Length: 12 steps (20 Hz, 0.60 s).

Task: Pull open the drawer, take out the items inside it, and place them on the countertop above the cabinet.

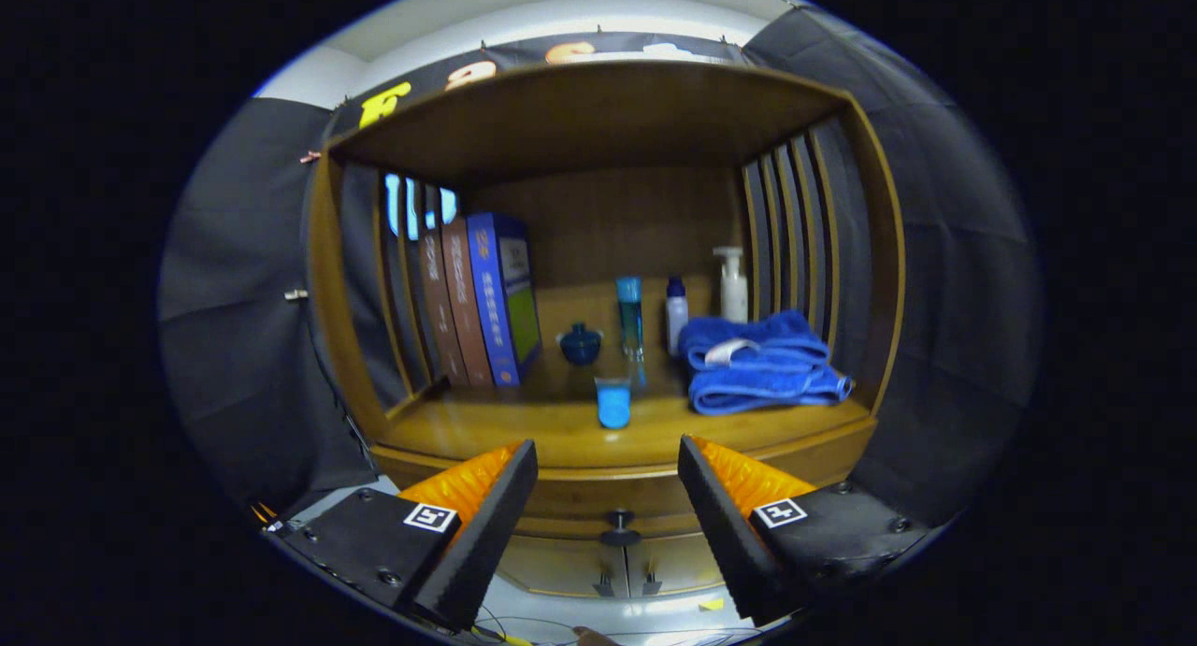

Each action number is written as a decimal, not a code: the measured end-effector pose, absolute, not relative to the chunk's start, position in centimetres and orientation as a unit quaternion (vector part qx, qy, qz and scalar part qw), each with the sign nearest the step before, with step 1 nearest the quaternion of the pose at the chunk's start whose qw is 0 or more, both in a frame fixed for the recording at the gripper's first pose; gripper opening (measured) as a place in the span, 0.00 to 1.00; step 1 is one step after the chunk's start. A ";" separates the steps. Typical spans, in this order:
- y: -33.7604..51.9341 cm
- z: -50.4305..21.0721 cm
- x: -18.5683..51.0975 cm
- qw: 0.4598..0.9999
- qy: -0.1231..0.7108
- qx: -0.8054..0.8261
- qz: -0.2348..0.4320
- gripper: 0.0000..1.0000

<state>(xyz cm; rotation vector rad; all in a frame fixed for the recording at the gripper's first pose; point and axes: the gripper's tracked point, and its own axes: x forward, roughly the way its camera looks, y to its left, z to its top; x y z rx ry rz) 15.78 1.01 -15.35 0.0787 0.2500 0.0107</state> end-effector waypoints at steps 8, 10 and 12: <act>2.3 -5.1 11.2 0.998 0.044 0.024 0.030 0.99; 2.1 -4.2 10.2 0.999 0.037 0.023 0.027 0.99; 1.9 -3.8 9.6 0.999 0.035 0.023 0.020 0.99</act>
